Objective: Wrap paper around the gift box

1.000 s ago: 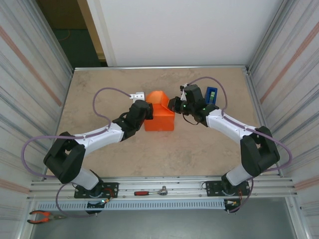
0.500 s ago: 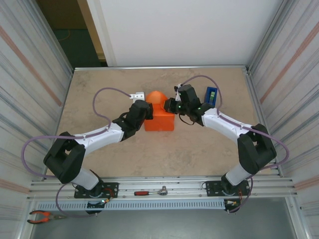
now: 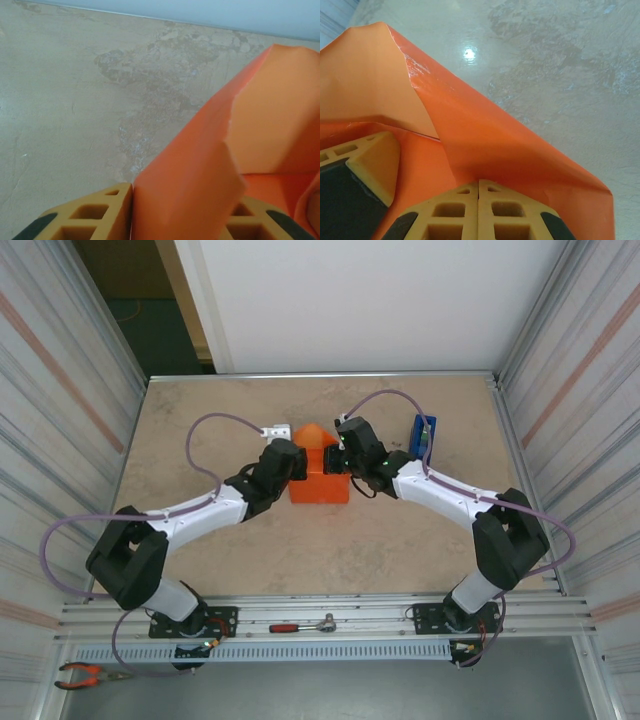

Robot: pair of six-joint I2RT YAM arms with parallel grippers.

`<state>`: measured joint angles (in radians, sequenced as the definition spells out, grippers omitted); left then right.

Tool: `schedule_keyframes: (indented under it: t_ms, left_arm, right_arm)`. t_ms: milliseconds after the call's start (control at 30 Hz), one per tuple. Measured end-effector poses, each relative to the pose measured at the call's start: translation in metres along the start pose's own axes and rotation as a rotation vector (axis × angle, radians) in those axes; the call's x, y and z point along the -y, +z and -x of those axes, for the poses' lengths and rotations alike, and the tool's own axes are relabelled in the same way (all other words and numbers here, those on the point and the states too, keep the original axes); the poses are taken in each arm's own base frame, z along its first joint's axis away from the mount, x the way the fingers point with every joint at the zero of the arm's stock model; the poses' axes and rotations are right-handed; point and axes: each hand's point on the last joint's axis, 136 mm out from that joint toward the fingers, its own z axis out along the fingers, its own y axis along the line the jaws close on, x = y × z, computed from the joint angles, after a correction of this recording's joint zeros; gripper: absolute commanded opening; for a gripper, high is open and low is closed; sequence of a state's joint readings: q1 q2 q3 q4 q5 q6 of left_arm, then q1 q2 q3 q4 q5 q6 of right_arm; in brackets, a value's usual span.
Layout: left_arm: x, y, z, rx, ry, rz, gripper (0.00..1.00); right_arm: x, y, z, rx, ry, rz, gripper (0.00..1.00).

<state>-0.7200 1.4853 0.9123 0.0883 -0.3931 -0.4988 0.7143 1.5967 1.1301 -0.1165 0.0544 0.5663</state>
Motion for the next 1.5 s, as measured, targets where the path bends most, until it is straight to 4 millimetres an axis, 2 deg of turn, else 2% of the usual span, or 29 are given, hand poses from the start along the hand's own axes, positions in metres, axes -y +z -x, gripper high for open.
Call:
schedule_keyframes:
  t_ms: [133,267,367,467,567,1033,1133,1500]
  left_arm:
    - [0.005,-0.016,0.012,-0.02,0.001,-0.057,0.46]
    - [-0.002,-0.043,0.052,0.028,-0.062,-0.129,0.47]
    - [-0.026,-0.055,0.08,0.071,-0.143,-0.144,0.34]
    - [-0.054,-0.054,0.092,0.078,-0.217,-0.135,0.21]
    - [-0.066,-0.048,0.089,0.05,-0.248,-0.142,0.14]
    - [-0.049,0.015,0.022,-0.192,-0.245,-0.231,0.13]
    - [-0.044,0.017,0.016,-0.212,-0.233,-0.249,0.13]
    - [-0.007,0.004,0.018,-0.197,-0.141,-0.347,0.14]
  right_arm:
    - [0.0,0.0,0.0,0.002,0.0,-0.001,0.0]
    - [0.0,0.0,0.0,0.003,0.0,0.0,0.0]
    - [0.0,0.0,0.0,0.006,0.0,0.001,0.0]
    - [0.0,0.0,0.0,0.01,0.0,0.003,0.0]
    - [0.0,0.001,0.001,0.015,0.001,0.007,0.0]
    - [-0.001,0.001,0.001,0.03,0.002,0.02,0.0]
    - [-0.001,0.001,0.001,0.03,0.002,0.021,0.0]
    - [-0.001,0.001,0.001,0.03,0.002,0.021,0.0]
